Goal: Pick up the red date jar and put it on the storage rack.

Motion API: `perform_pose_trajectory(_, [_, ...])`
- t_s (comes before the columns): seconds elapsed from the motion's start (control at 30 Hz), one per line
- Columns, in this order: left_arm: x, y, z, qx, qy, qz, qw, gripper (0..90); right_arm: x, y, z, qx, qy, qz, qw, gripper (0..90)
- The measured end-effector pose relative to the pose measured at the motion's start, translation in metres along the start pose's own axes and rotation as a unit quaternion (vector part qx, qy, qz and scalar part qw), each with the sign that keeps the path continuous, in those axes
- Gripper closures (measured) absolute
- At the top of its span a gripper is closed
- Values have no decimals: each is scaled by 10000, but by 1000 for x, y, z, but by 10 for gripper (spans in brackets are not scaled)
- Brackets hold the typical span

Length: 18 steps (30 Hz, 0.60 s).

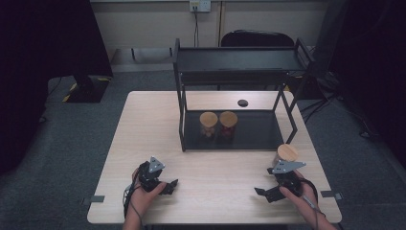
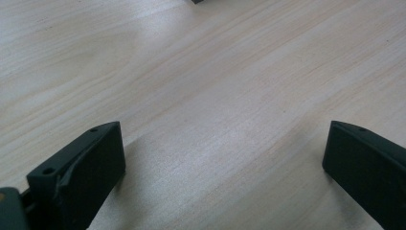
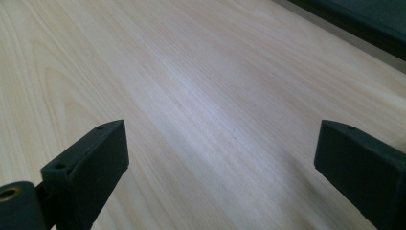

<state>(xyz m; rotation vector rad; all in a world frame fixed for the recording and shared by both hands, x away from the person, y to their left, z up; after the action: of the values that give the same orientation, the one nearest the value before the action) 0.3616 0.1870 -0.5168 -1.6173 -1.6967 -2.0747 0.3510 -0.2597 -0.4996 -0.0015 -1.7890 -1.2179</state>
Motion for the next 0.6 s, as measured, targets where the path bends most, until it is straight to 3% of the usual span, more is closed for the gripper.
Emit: perform_pose_trajectory(0.6, [0, 0, 0, 1, -1, -1, 10000, 3, 11, -15, -9, -82, -108, 64, 9999, 38])
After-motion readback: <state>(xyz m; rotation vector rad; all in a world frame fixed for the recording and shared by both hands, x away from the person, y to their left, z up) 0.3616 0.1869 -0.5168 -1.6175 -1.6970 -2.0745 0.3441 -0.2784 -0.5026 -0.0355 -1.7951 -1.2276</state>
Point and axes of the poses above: each handheld gripper's, and its own axes: x roughly backward along the jaws, y roughly out of its top, z roughly to its left, the point moved 1 cm from there along -x, roughly forward along the jaws, and after that the axes turned 10 degrees about -y, right-handed, at the moved point
